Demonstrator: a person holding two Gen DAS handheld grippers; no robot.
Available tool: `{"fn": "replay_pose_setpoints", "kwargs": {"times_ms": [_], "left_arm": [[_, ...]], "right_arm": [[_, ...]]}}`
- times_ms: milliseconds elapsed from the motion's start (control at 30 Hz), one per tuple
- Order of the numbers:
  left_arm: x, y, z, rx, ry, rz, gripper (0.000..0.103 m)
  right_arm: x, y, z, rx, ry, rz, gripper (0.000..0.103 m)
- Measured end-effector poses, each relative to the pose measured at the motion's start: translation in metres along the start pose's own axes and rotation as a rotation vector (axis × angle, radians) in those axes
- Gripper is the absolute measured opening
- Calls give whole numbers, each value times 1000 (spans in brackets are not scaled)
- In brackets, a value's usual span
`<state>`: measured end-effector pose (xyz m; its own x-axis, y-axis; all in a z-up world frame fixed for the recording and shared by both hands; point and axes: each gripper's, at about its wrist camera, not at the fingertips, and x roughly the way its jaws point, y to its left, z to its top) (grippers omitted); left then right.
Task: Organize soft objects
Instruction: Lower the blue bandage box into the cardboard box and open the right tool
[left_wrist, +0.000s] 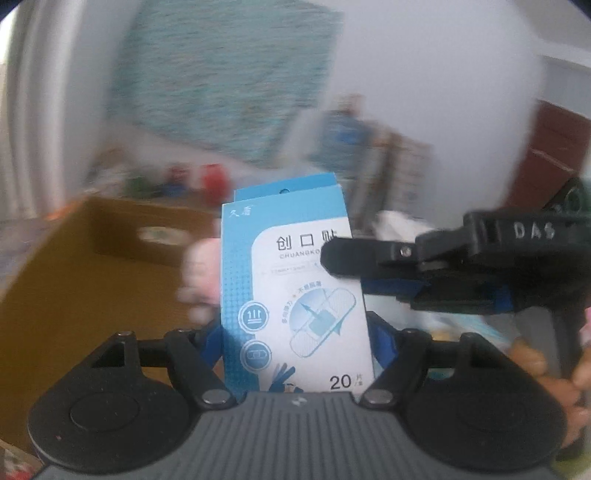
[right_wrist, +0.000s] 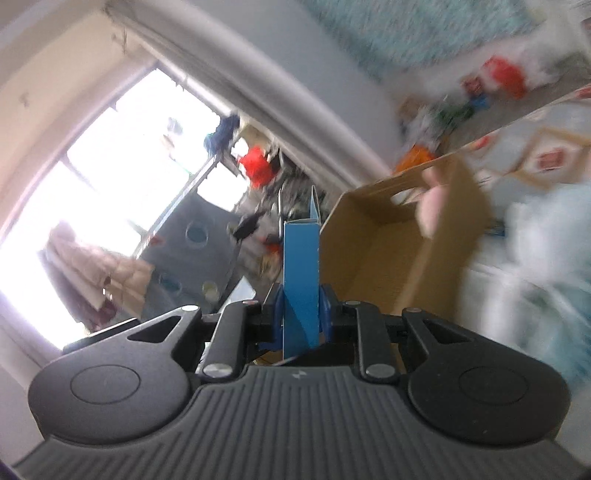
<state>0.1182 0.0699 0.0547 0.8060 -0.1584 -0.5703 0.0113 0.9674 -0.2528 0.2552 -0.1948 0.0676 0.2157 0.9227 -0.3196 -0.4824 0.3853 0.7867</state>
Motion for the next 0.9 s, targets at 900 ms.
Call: {"fn": "replay_pose_setpoints", "kwargs": {"times_ms": [900], "left_arm": [[26, 121, 3, -287, 53, 229, 85]], "right_arm": [[256, -71, 72, -30, 223, -439, 25]]}}
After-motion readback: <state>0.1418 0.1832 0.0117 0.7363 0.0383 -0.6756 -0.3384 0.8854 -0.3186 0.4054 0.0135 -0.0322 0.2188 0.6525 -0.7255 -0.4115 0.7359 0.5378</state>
